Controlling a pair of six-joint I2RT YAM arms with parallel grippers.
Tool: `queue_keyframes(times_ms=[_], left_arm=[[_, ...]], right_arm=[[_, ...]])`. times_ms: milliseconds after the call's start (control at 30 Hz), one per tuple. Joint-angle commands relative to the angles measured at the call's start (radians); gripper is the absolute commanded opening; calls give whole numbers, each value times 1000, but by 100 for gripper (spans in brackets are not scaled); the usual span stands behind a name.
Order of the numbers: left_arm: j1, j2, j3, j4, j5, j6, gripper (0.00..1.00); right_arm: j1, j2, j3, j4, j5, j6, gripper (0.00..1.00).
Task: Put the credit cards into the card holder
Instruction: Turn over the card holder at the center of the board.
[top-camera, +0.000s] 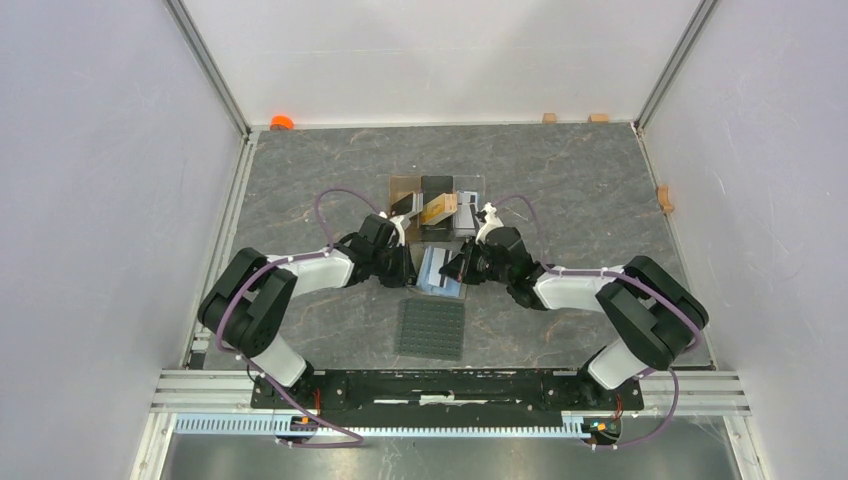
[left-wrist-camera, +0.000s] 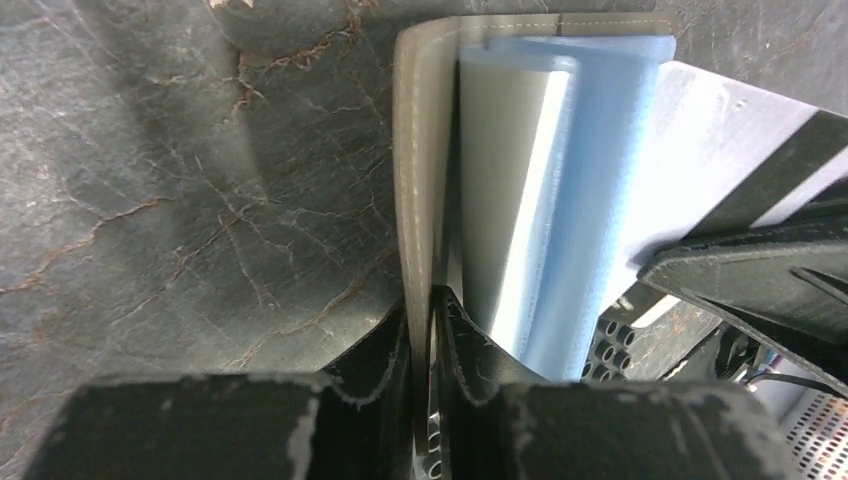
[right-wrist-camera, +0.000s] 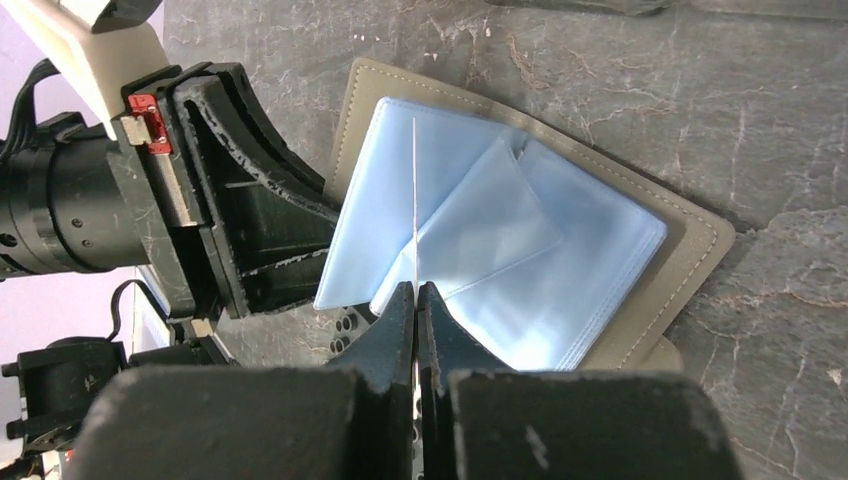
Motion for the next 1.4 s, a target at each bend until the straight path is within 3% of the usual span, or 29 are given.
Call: queue_keyframes(times_ms=[0, 100, 367, 667, 867, 1033, 1233, 1367], left_arm=[[13, -22, -48, -4, 3, -5, 24], [17, -74, -58, -11, 0, 4, 37], [19, -196, -63, -73, -13, 31, 59], [18, -273, -36, -64, 8, 35, 70], [36, -186, -12, -61, -76, 4, 76], [40, -120, 14, 9, -75, -43, 75], [59, -58, 51, 41, -91, -42, 55], [74, -47, 44, 90, -65, -42, 56]], right_arm=[[6, 33, 47, 3, 38, -18, 0], [6, 50, 59, -26, 50, -25, 0], [8, 81, 86, -61, 60, -43, 0], [18, 86, 113, -79, 54, -67, 0], [23, 91, 109, -81, 56, -64, 0], [24, 84, 107, -98, 63, -68, 0], [25, 43, 100, -144, 100, -92, 0], [26, 3, 94, -185, 134, -116, 0]])
